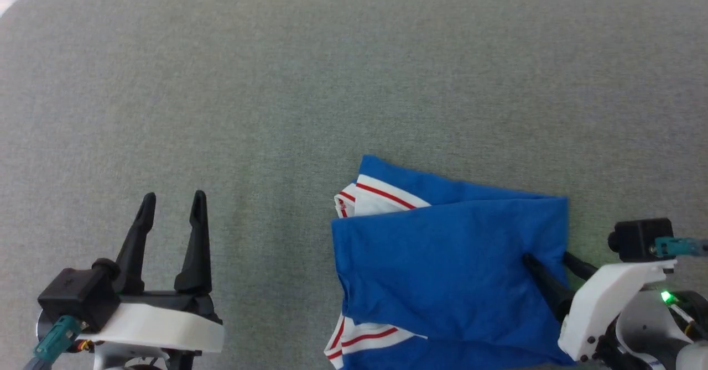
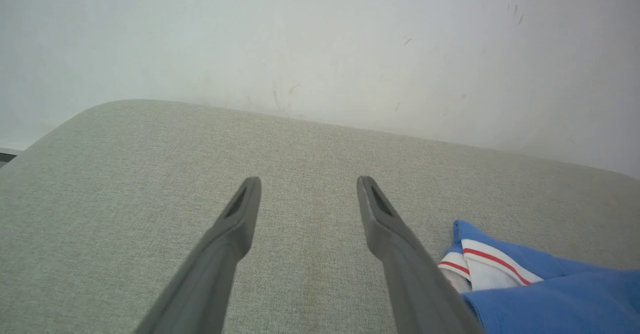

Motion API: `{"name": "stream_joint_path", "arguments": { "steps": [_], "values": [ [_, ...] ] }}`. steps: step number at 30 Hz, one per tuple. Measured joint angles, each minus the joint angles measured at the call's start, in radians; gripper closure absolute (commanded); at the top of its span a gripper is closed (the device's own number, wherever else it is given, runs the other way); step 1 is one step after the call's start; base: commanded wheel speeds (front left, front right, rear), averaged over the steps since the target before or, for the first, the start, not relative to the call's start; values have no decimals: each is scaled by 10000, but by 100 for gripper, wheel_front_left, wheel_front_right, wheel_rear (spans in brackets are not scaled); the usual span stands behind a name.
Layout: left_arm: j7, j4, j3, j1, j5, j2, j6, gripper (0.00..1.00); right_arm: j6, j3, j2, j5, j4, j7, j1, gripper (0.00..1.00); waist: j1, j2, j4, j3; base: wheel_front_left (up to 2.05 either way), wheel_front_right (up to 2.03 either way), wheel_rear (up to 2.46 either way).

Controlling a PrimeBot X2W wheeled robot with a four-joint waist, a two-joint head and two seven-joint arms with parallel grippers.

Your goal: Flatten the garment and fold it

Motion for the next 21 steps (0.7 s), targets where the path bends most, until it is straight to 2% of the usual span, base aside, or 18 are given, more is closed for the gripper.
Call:
{"name": "stream_joint_path", "arguments": {
  "steps": [1, 2, 3, 14, 17, 21],
  "values": [
    [0, 10, -21, -15, 0, -8, 0, 0, 0, 27, 0, 4, 6, 71, -54, 62, 0, 0, 41, 39, 0, 0, 0],
    [0, 25, -46, -17, 2, -15, 0, 0, 0, 17, -2, 8, -4, 75, -95, 91, -1, 0, 77, 70, 0, 0, 0],
    [2, 54, -67, -17, 2, -23, 0, 0, 0, 13, -2, 0, -17, 73, -120, 100, -1, 0, 106, 87, 0, 0, 0],
    [35, 385, -201, -41, -4, -82, -71, 0, 2, 58, -23, -717, 23, 167, -811, 100, -1, 0, -192, -580, 0, 0, 0],
    [92, 368, -188, -31, -2, -19, -67, 0, 2, 130, -527, -863, 10, 372, -1333, 100, -2, 0, -479, -816, 0, 0, 0],
    [249, 232, -186, -31, 2, 86, -63, 0, 2, 117, -1753, -1030, 44, 786, -2015, 100, -2, 0, -942, -1028, 0, 0, 0]
  ]
}}
